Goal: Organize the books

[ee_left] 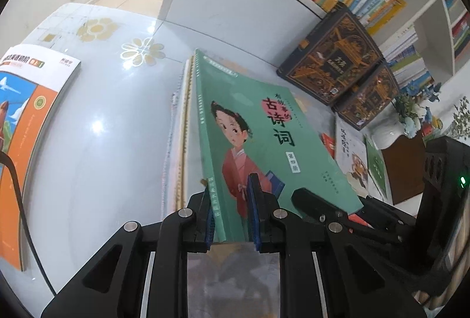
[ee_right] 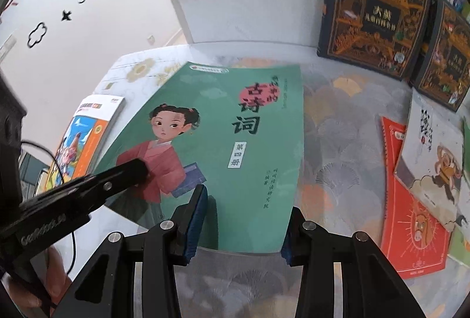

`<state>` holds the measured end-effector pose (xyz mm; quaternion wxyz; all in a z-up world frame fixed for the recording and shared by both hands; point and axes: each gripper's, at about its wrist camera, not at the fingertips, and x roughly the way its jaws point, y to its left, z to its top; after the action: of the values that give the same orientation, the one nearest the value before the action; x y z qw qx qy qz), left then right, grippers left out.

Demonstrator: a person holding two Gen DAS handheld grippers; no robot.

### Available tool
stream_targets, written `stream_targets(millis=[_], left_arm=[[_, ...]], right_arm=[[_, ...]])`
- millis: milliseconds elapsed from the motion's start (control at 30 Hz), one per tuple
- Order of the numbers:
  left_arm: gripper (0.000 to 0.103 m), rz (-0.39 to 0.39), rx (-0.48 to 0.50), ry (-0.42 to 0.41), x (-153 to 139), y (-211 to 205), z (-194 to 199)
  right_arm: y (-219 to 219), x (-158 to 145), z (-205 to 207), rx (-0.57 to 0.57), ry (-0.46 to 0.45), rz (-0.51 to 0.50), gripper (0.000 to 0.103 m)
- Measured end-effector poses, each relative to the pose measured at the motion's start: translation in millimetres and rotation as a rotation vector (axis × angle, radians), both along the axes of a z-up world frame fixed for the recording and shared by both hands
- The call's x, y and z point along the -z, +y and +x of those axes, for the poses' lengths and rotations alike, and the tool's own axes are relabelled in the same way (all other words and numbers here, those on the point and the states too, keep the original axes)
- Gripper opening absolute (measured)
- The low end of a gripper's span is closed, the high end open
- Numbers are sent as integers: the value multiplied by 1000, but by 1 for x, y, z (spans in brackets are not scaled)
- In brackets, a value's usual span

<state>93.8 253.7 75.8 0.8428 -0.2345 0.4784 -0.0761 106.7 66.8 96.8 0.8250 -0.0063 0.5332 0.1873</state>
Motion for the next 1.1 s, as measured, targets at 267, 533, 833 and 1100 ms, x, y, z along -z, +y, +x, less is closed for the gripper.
stream_targets(millis=[267,533,833,1100], left_arm=[[15,2,-62,43,11,16,-20],[15,8,-67,54,3,9,-43],[17,33,33,52,-10,-60,-59],[18,37,144,78,-12,-168,-63]], right_arm=[[-6,21,11,18,73,18,44],[-14,21,4,29,108,13,56],[-109,26,-62,119,191,78,57],[-218,34,-100,193,252,86,57]])
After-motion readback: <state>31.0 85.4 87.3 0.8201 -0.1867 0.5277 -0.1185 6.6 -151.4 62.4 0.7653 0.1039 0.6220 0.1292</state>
